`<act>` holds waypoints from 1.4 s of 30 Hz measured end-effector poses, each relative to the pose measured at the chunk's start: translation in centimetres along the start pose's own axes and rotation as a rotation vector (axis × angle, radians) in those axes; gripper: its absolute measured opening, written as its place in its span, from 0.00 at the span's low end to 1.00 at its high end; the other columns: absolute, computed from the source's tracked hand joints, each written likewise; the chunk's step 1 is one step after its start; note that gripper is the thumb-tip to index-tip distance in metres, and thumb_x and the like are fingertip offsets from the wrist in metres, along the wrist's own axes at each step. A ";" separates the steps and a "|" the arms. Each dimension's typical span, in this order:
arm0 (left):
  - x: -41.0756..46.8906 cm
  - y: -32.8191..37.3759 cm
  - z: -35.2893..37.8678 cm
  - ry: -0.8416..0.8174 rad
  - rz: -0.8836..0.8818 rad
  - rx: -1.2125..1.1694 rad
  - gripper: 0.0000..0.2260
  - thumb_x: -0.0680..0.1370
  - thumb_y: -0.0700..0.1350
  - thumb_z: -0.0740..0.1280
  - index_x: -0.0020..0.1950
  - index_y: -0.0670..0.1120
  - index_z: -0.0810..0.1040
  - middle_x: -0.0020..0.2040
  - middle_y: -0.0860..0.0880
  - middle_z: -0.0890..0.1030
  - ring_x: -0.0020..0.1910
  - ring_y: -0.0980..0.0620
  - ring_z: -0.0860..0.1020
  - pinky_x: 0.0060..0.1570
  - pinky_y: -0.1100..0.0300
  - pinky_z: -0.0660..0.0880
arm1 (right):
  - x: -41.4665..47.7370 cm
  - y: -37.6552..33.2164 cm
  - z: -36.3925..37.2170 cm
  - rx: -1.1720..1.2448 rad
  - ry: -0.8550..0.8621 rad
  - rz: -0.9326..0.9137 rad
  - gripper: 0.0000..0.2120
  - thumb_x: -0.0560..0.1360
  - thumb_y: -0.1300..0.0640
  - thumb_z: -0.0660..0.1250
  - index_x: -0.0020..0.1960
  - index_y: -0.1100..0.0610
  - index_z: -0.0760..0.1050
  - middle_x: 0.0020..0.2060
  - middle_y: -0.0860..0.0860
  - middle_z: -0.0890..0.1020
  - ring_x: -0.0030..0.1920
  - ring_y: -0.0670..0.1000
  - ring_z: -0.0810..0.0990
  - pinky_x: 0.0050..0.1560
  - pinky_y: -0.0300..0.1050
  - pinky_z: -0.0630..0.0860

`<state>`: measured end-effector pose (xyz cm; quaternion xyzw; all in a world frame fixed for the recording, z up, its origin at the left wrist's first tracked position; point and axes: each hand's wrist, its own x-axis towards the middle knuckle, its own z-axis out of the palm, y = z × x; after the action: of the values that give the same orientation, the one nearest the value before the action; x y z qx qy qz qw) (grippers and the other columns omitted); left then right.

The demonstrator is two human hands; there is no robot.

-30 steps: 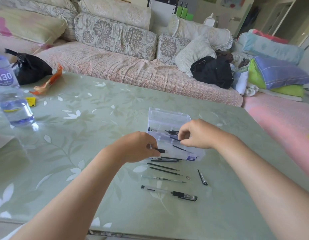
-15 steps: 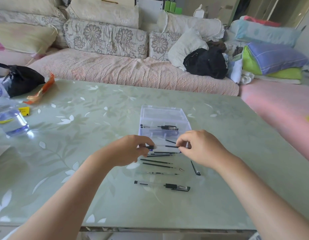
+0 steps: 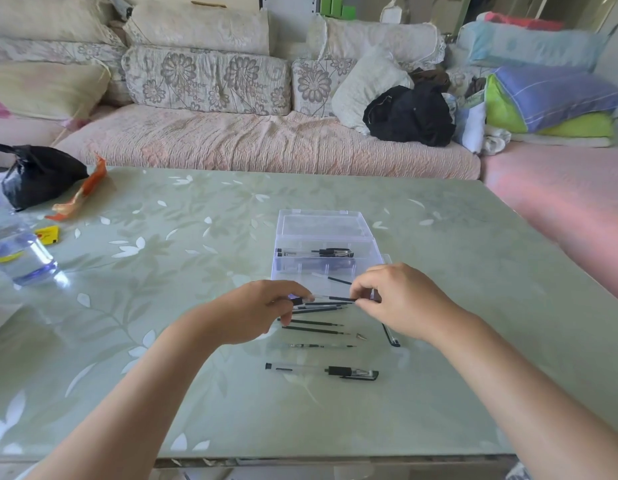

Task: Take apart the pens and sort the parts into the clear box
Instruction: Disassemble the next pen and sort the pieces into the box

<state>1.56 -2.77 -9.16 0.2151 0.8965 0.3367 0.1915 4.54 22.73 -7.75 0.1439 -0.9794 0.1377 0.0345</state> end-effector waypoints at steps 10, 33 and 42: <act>-0.1 0.2 0.2 -0.002 -0.026 0.012 0.18 0.81 0.44 0.57 0.56 0.68 0.77 0.37 0.61 0.79 0.29 0.57 0.69 0.33 0.67 0.68 | -0.2 0.1 -0.2 -0.016 -0.023 -0.005 0.06 0.75 0.55 0.66 0.46 0.44 0.80 0.42 0.42 0.80 0.42 0.43 0.75 0.44 0.42 0.75; -0.3 0.5 0.1 0.011 -0.041 -0.023 0.18 0.81 0.42 0.58 0.55 0.66 0.78 0.44 0.57 0.83 0.32 0.53 0.73 0.29 0.70 0.69 | -0.2 -0.3 -0.1 -0.007 -0.021 -0.036 0.07 0.75 0.55 0.66 0.45 0.44 0.80 0.40 0.42 0.79 0.41 0.44 0.75 0.42 0.42 0.74; -0.2 1.4 1.5 -0.032 0.045 0.058 0.21 0.80 0.42 0.59 0.60 0.70 0.74 0.42 0.62 0.81 0.32 0.53 0.72 0.37 0.59 0.75 | -0.3 -1.6 0.7 0.092 -0.013 -0.088 0.06 0.74 0.53 0.69 0.47 0.44 0.82 0.37 0.39 0.76 0.38 0.37 0.72 0.39 0.36 0.67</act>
<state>2.82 -1.19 -9.18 0.2461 0.8976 0.3112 0.1921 5.29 21.11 -8.03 0.1889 -0.9650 0.1799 0.0277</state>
